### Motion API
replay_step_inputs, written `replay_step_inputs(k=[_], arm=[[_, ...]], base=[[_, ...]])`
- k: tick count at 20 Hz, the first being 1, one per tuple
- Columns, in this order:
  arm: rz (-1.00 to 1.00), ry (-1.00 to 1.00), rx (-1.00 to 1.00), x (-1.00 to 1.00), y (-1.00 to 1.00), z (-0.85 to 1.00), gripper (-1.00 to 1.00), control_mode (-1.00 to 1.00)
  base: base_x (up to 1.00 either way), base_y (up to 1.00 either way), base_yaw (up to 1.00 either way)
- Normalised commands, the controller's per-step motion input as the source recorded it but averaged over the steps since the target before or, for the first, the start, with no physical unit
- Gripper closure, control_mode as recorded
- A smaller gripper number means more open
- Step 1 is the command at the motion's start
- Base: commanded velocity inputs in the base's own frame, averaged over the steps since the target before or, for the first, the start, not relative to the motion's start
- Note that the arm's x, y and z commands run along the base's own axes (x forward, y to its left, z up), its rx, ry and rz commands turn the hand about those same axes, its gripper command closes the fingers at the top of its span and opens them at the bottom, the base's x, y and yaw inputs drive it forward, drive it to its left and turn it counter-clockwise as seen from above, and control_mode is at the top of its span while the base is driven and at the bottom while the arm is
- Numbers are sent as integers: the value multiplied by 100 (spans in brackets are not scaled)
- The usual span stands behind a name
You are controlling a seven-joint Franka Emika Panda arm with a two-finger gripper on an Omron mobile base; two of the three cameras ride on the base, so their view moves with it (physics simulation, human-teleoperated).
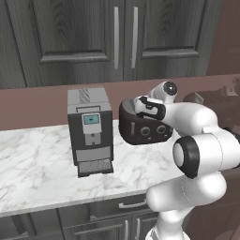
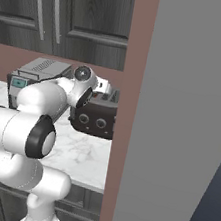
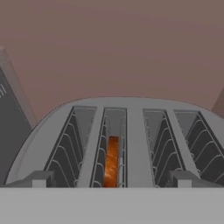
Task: Start the toaster. Once the lever pops up, take the bread to the plate on the dining counter.
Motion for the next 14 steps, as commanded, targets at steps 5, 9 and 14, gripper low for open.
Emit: replay_step_inputs(k=[5, 9, 14], arm=[[-2, 0, 0, 0, 0, 0, -100, -100], [-3, 0, 0, 0, 1, 0, -100, -100], [-4, 0, 0, 0, 6, 0, -100, -100]], base=[[0, 0, 0], [0, 0, 0], [0, 0, 0]])
